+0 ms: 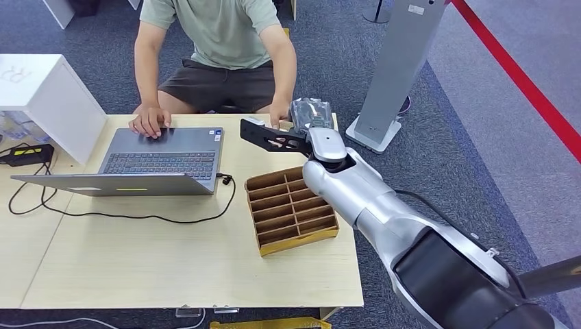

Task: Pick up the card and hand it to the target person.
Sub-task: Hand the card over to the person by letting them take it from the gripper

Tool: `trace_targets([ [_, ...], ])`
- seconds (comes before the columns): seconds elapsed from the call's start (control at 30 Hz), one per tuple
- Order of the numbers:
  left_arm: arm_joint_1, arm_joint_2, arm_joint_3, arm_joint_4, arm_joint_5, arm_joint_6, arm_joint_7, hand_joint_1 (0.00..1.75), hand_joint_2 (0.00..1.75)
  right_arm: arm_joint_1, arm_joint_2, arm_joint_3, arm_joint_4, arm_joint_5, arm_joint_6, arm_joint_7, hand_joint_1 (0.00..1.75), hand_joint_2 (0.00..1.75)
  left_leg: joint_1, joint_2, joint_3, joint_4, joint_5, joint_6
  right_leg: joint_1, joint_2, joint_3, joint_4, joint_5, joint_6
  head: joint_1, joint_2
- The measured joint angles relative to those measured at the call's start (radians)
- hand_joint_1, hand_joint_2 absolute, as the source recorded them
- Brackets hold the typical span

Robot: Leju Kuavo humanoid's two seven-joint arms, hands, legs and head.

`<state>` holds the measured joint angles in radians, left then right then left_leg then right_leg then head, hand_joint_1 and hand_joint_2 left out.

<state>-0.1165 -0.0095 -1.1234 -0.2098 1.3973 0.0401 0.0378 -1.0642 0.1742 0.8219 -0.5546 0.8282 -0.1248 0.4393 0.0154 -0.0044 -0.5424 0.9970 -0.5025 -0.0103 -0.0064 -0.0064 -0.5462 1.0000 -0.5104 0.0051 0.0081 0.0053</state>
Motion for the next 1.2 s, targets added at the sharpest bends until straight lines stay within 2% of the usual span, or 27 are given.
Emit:
trace_targets([
  [0.33, -0.01, 0.0, -0.013, 0.0, -0.004, -0.01, 0.0, 0.0, 0.0, -0.025, 0.004, 0.007, 0.061, -0.002, -0.032, 0.002, 0.0, 1.75, 0.0, 0.001, 0.0, 0.0, 0.0, 0.0, 0.0, 0.0, 0.0, 0.0, 0.0, 0.0, 0.0, 0.0],
  [0.67, -0.014, 0.002, -0.031, 0.0, -0.004, -0.011, 0.0, 0.0, 0.0, -0.083, -0.045, 0.0, -0.018, -0.008, -0.057, 0.017, 0.0, 1.75, 0.0, 0.001, 0.0, 0.0, 0.0, 0.0, 0.0, 0.001, 0.0, 0.0, 0.0, 0.0, 0.0, 0.0],
  [0.8, -0.012, 0.005, -0.037, 0.002, 0.004, -0.009, -0.004, 0.0, 0.0, -0.091, -0.093, -0.011, -0.161, 0.002, -0.028, 0.067, 0.0, 1.75, 0.0, 0.001, 0.0, 0.001, 0.0, 0.0, 0.0, 0.001, -0.001, 0.0, 0.0, 0.0, -0.001, 0.0],
  [0.97, 0.0, 0.009, -0.038, 0.005, 0.022, -0.007, -0.017, 0.0, 0.0, -0.065, -0.191, -0.057, -0.46, 0.004, 0.03, 0.146, 0.0, 1.75, 0.0, 0.001, 0.001, 0.001, 0.0, 0.0, 0.0, 0.001, -0.001, 0.0, 0.0, 0.0, -0.001, 0.0],
  [1.1, 0.009, 0.012, -0.038, 0.007, 0.041, -0.006, -0.03, 0.0, 0.0, 0.013, -0.292, -0.115, -0.728, -0.057, 0.044, 0.176, 0.0, 1.75, 0.0, 0.001, 0.001, 0.001, 0.0, 0.0, 0.0, 0.001, -0.001, -0.001, 0.0, 0.0, 0.0, 0.0],
  [1.2, 0.012, 0.013, -0.038, 0.007, 0.054, -0.005, -0.042, 0.0, 0.0, 0.114, -0.378, -0.173, -0.916, -0.122, 0.022, 0.176, 0.0, 1.75, 0.0, 0.001, 0.002, 0.001, 0.0, 0.0, 0.0, 0.0, 0.001, -0.002, 0.0, 0.0, 0.0, 0.0],
])
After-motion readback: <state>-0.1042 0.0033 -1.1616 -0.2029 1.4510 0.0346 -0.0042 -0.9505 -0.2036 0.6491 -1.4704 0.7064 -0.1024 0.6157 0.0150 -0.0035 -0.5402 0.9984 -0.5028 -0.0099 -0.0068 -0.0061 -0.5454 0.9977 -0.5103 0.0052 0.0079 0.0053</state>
